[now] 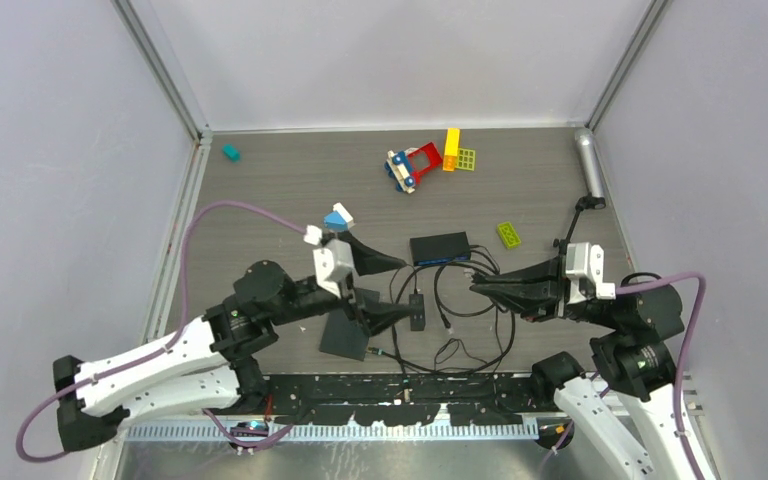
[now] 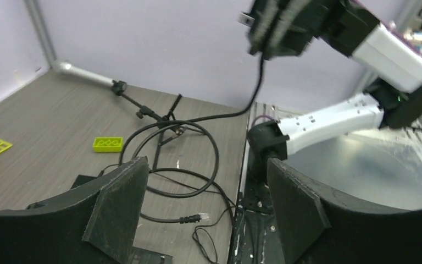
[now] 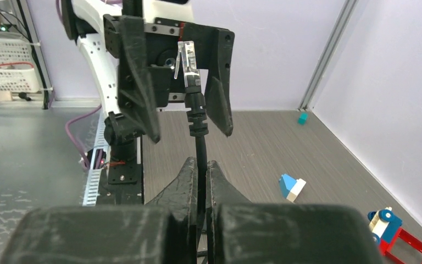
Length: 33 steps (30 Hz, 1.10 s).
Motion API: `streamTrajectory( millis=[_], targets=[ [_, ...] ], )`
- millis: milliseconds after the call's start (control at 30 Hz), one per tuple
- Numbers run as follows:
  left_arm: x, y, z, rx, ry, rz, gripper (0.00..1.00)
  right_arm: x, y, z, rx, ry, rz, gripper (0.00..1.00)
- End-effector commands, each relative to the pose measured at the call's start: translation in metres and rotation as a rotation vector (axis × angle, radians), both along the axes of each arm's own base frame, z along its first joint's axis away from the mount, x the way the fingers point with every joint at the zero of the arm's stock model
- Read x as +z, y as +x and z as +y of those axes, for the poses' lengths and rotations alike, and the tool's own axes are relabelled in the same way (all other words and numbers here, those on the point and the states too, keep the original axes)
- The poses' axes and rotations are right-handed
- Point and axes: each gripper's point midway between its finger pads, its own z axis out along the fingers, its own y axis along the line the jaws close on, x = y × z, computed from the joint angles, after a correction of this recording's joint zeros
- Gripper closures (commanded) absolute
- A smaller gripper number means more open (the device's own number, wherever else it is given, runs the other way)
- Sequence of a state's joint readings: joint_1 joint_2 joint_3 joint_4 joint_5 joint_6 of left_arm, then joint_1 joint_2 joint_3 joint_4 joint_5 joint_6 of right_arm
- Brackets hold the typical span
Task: Insert the plug into the switch port
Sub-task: Pick up the connector from the center of the board.
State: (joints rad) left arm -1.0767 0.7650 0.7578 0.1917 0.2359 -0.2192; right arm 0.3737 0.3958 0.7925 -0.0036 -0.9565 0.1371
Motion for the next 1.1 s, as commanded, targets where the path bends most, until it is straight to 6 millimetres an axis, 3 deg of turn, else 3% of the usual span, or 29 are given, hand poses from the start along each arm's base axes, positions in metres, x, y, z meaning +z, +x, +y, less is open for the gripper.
streamTrajectory(
  millis=[0,233,400,533,667,800,933,1067],
  targets=[
    [0.023,-0.012,-0.013,-0.021,-0.039,-0.221,0.19,-0.002,0.003,0.002,0.012,-0.035,-0.028,0.99],
    [0.019,-0.015,0.001,0.032,-0.035,-0.631,0.15,-0.029,0.002,0.017,0.182,-0.155,0.224,0.99],
    [0.024,-0.017,0.014,0.054,0.022,-0.794,0.13,-0.049,-0.002,0.02,0.247,-0.192,0.297,0.99],
    [0.03,-0.017,0.017,0.049,0.088,-0.914,0.2,-0.057,-0.007,0.025,0.337,-0.216,0.402,1.0],
    [0.018,-0.029,0.01,-0.07,0.19,-1.093,0.24,-0.071,-0.006,0.038,0.399,-0.263,0.522,1.0],
    [0.02,-0.026,0.004,-0.116,0.263,-1.134,0.23,-0.09,-0.012,0.048,0.42,-0.363,0.547,1.0],
    [0.023,-0.045,0.008,-0.214,0.242,-1.186,0.23,-0.1,-0.014,0.057,0.433,-0.416,0.564,1.0],
    [0.003,-0.052,0.017,-0.318,0.341,-1.117,0.24,-0.102,-0.011,0.06,0.415,-0.426,0.56,0.99]
  ],
)
